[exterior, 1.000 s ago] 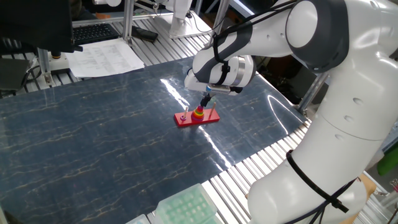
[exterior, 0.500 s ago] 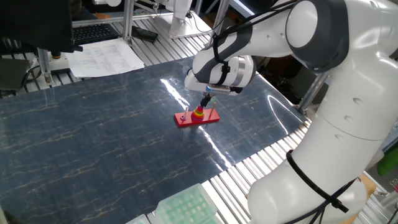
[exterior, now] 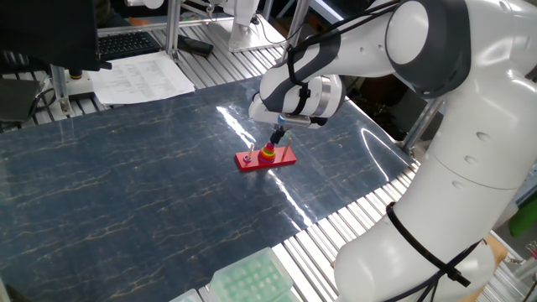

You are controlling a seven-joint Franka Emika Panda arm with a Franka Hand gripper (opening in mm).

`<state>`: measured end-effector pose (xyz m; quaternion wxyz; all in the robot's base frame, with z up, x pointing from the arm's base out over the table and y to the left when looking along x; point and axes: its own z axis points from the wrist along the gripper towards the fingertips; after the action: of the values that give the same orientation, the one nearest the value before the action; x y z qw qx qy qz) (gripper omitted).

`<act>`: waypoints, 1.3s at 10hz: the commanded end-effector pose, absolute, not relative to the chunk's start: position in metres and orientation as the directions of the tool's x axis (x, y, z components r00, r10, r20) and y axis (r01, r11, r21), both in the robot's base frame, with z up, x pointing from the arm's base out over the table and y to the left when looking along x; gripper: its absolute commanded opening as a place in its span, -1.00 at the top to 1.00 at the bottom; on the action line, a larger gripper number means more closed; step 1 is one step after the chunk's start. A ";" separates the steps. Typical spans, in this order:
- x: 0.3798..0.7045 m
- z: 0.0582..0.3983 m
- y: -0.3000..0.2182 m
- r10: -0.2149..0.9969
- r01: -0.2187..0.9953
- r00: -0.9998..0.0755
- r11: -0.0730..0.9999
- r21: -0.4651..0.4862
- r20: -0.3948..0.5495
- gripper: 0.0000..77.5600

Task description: Take out one Hanoi block and throw it aside

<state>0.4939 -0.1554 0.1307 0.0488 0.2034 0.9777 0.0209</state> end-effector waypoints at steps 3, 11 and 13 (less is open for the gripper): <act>0.495 0.132 -0.156 0.400 0.396 -0.912 0.916 0.061 -0.091 -1.00; 0.494 0.129 -0.156 0.407 0.403 -0.909 0.913 0.061 -0.089 -1.00; 0.494 0.128 -0.156 0.406 0.402 -0.910 0.914 0.062 -0.090 -1.00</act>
<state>0.4938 -0.1560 0.1270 0.0490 0.2060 0.9771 0.0210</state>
